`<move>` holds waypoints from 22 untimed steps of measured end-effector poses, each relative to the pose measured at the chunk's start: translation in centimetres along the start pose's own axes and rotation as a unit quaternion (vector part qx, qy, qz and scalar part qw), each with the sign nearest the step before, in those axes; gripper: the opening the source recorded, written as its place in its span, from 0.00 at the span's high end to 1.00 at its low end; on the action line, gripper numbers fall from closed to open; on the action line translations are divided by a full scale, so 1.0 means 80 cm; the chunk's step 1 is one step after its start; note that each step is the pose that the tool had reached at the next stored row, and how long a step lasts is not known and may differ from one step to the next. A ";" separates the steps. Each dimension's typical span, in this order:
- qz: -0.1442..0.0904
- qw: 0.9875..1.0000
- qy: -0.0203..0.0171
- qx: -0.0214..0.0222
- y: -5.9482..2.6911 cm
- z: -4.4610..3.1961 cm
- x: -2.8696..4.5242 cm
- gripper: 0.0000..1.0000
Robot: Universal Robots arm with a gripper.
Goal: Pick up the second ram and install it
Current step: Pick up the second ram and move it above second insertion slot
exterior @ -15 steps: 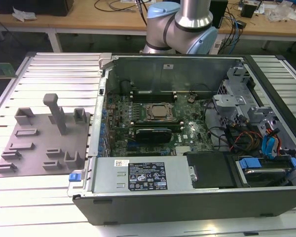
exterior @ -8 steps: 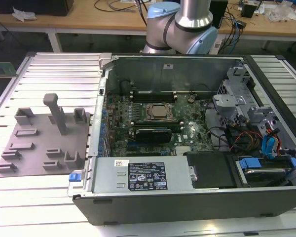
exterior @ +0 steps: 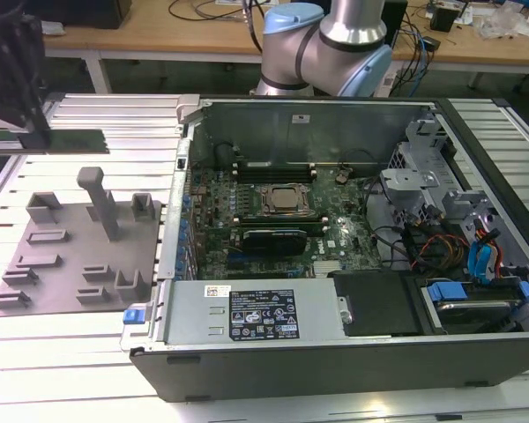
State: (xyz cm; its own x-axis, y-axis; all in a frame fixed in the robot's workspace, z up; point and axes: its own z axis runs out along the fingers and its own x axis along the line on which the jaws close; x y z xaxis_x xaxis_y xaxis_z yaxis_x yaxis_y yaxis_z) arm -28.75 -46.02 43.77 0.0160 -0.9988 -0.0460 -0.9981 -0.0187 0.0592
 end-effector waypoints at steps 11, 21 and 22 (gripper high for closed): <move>0.000 1.000 0.000 -0.007 -0.034 0.0395 0.0023 0.89; 0.000 1.000 0.000 -0.014 -0.106 0.0466 0.0036 0.89; 0.000 1.000 0.000 -0.014 -0.111 0.0469 0.0037 0.89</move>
State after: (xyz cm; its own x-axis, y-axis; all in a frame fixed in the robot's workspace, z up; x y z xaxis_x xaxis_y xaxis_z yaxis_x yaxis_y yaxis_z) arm -20.10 -45.98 39.49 0.0165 -0.9988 -0.0459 -0.9959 -0.0205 0.0880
